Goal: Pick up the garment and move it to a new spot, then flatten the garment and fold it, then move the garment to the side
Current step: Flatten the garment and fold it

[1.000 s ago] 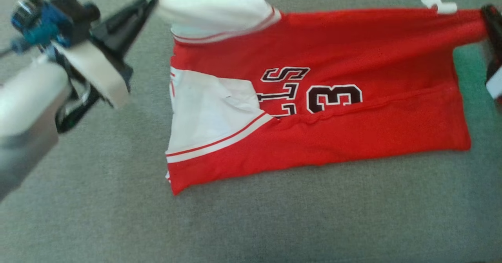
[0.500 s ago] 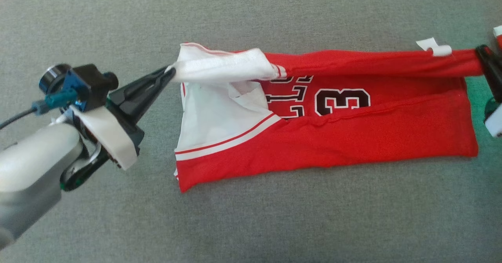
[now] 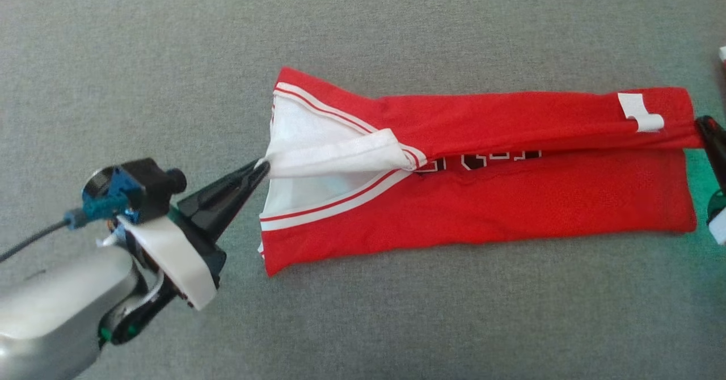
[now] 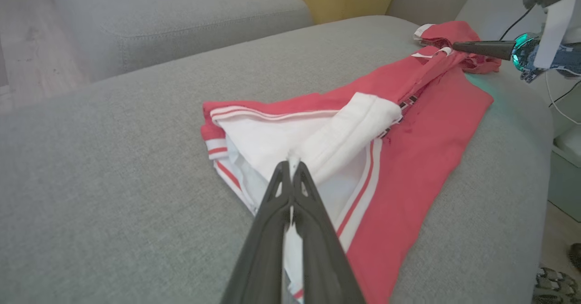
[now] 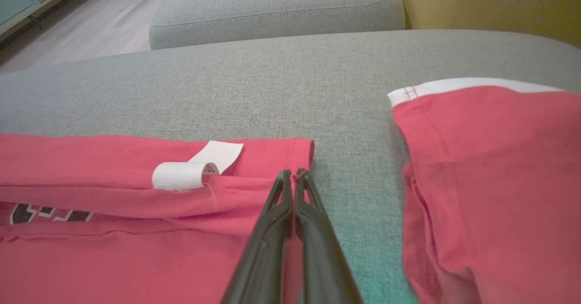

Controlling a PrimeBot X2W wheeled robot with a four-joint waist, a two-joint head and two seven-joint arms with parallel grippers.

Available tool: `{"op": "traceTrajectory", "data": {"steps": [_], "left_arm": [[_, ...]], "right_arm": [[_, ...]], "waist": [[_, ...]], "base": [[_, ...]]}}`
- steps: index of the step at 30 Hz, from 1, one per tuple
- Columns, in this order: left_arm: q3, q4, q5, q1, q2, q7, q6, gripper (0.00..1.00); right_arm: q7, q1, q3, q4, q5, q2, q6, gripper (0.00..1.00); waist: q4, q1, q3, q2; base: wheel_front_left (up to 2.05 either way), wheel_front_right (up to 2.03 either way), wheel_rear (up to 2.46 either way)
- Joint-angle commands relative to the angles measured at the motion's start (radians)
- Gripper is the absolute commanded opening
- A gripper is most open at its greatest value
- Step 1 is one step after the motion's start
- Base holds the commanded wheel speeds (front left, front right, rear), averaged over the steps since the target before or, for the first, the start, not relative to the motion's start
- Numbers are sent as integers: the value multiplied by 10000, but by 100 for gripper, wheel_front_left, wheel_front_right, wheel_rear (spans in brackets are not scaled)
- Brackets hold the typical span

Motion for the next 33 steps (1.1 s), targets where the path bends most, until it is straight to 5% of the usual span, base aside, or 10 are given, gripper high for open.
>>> {"op": "traceTrajectory", "data": {"steps": [1, 2, 3, 4, 5, 7, 14, 22, 26, 33], "left_arm": [[461, -232, -81, -60, 462, -58, 170, 0], [461, -254, -122, 31, 447, -111, 222, 0], [462, -262, -142, 115, 423, -179, 267, 0], [498, -245, -213, 215, 380, -302, 337, 0], [554, -216, -325, 327, 320, -438, 419, 27], [685, -140, -564, 572, 182, -688, 611, 100], [2361, 279, -32, 1708, -976, -1364, 2661, 100], [6105, -483, 3717, 4875, -3435, -1375, 4633, 100], [6993, -750, 5557, 6287, -4750, -1376, 4722, 100], [7285, -642, 7385, 7199, -6096, -1377, 3727, 100]], "right_arm": [[-163, 472, -168, -132, -20, -348, 67, 0], [-183, 585, -230, -139, -33, -320, 67, 0], [-190, 692, -284, -162, -22, -273, 67, 15], [-203, 784, -371, -171, 14, -213, 67, 63], [-229, 860, -485, -156, 41, -145, 67, 100], [-306, 1031, -738, -153, 108, 40, 67, 100], [-615, 2388, -2316, -276, 148, 601, 67, 100], [-636, 3789, -5027, -699, -1389, 2385, 67, 100], [-583, 3948, -5928, -451, -2212, 3271, 67, 100], [404, 3354, -7429, 323, -3095, 4080, 67, 100]], "waist": [[20, 1, 11, -1], [28, 1, 13, -1], [32, 1, 13, -1], [33, 1, 7, -1], [31, 1, -9, -1], [20, 1, -78, -1], [164, 1, -621, -1], [376, 1, -1410, -1], [644, 1, -1717, -1], [1275, 1, -1806, -1]], "base": [[0, 0, 0], [0, 0, 0], [0, 0, 0], [0, 0, 0], [0, 0, 0], [0, 0, 0], [0, 0, 0], [0, 0, 0], [0, 0, 0], [0, 0, 0]]}}
